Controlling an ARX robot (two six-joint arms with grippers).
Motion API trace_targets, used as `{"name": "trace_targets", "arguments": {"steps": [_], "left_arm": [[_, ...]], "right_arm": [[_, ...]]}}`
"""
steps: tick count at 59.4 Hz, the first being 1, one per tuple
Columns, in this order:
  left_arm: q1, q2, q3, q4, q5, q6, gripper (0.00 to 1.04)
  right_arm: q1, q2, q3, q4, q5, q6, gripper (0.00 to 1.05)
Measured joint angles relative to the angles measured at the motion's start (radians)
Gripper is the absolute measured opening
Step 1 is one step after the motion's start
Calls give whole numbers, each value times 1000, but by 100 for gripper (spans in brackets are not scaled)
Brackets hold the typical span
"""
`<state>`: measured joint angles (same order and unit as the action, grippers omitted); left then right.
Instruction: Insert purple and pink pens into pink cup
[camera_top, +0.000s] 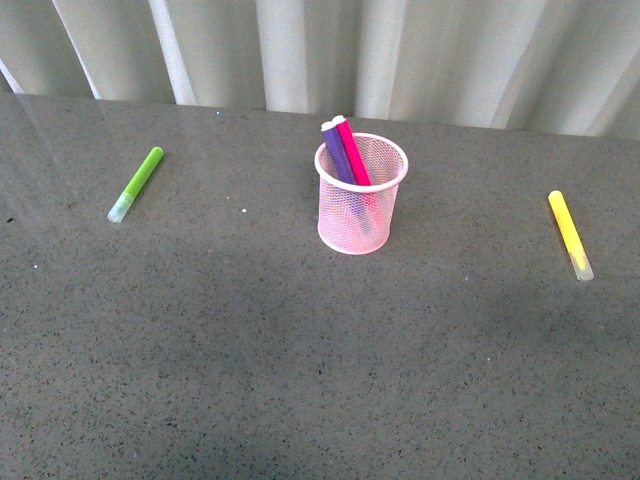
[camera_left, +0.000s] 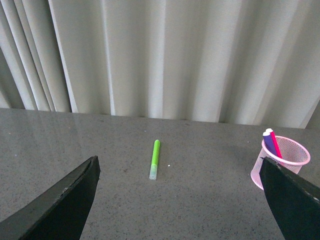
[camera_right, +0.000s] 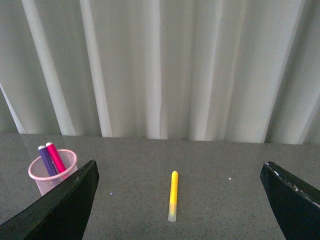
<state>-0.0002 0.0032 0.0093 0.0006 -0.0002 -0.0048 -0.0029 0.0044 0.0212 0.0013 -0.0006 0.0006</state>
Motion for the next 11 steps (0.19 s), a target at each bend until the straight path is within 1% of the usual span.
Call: {"name": "trace_targets", "arguments": {"steps": [11], "left_arm": [[0, 0, 0, 0, 0, 0, 98]], "right_arm": [[0, 0, 0, 0, 0, 0, 98]]}}
